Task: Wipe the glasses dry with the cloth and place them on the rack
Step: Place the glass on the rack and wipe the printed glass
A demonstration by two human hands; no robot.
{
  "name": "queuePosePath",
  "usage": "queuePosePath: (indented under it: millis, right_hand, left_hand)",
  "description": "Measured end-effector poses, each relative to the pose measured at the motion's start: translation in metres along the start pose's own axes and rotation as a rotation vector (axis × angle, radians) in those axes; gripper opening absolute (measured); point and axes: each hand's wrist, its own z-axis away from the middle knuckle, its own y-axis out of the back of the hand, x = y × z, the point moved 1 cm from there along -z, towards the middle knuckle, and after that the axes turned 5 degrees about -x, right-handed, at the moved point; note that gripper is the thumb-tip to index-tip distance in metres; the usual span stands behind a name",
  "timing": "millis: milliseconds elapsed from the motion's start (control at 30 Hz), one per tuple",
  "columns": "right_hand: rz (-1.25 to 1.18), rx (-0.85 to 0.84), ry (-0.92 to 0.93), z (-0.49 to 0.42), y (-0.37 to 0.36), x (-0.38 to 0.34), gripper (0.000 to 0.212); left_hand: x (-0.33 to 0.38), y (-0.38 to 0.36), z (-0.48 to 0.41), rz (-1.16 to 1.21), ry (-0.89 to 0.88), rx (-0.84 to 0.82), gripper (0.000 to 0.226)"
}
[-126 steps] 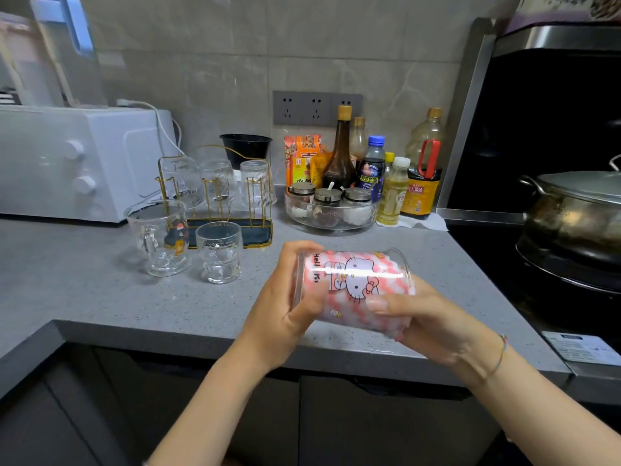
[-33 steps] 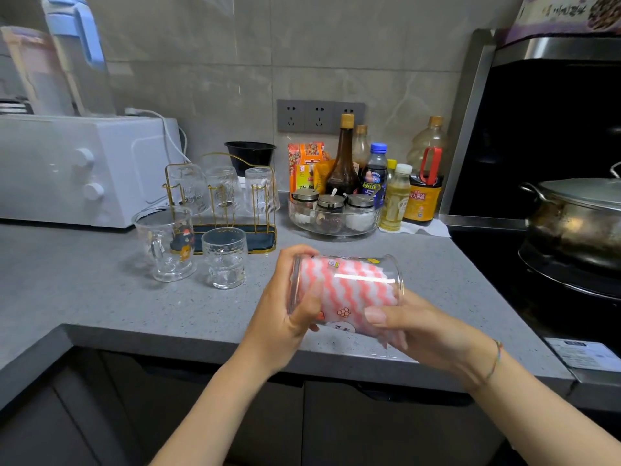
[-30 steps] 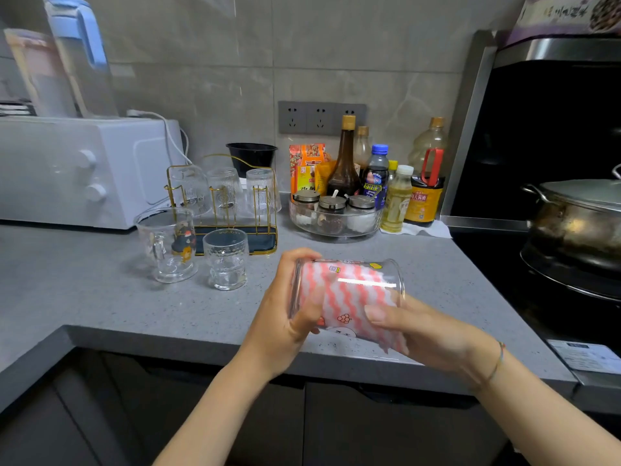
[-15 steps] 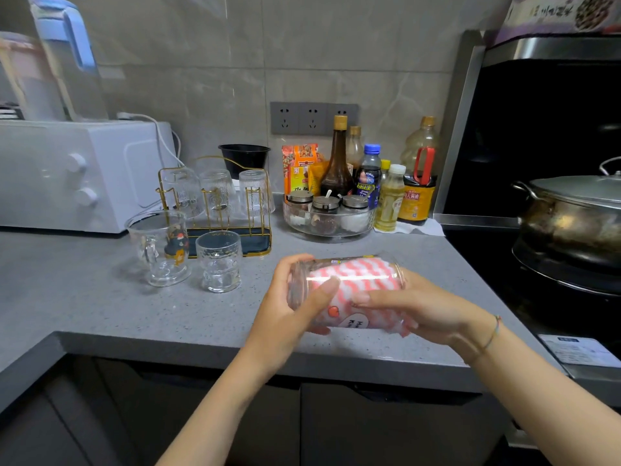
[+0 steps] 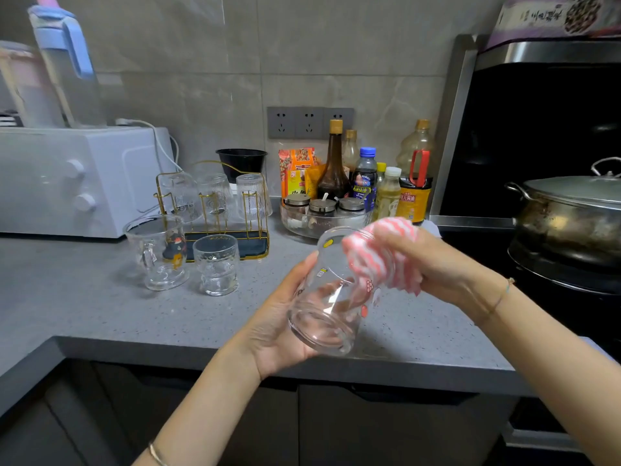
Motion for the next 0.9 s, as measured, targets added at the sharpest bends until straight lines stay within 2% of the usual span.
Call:
queuePosePath:
  millis: [67, 133, 200, 267, 333, 400, 467, 533, 600, 700, 800, 900]
  right_hand:
    - [-0.207, 0.158, -0.022, -0.001, 0.005, 0.004, 0.024]
    - [-0.288, 0.309, 0.042, -0.001, 0.007, 0.012, 0.033]
    - [-0.23, 0.401, 0.17, 0.004, 0.002, 0.017, 0.033]
    - [-0.145, 0.357, 0.32, 0.011, -0.02, 0.015, 0.026]
    - [-0.015, 0.21, 0.513, 0.017, -0.047, 0.012, 0.031]
    - [0.277, 0.146, 0.689, 0.013, -0.064, 0.021, 0.036]
    - [0.638, 0.18, 0.784, 0.006, -0.067, 0.039, 0.043]
    - [0.814, 0.243, 0.857, 0.005, -0.067, 0.053, 0.045]
    - [0.873, 0.272, 0.907, 0.009, -0.07, 0.063, 0.044]
    - [0.979, 0.247, 0.948, 0.011, -0.073, 0.073, 0.043]
    - [1.023, 0.281, 0.969, 0.006, -0.067, 0.067, 0.046]
    - [0.991, 0.35, 0.929, 0.002, -0.056, 0.051, 0.049]
  left_hand:
    - [0.0, 0.0, -0.002, 0.027, -0.078, 0.099, 0.087]
    - [0.001, -0.004, -0.003, 0.052, -0.161, 0.184, 0.075]
    - [0.003, -0.009, -0.006, 0.081, -0.235, 0.257, 0.065]
    - [0.004, -0.014, -0.012, 0.108, -0.281, 0.316, 0.064]
    - [0.004, -0.017, -0.018, 0.158, -0.312, 0.372, 0.063]
    - [0.004, -0.018, -0.022, 0.213, -0.349, 0.411, 0.059]
    - [0.003, -0.021, -0.023, 0.236, -0.352, 0.394, 0.061]
    - [0.005, -0.025, -0.021, 0.236, -0.346, 0.324, 0.07]
    - [0.008, -0.028, -0.019, 0.227, -0.338, 0.261, 0.08]
    - [0.011, -0.032, -0.018, 0.179, -0.321, 0.269, 0.085]
    - [0.009, -0.036, -0.017, 0.189, -0.304, 0.253, 0.079]
    - [0.004, -0.037, -0.017, 0.195, -0.344, 0.314, 0.059]
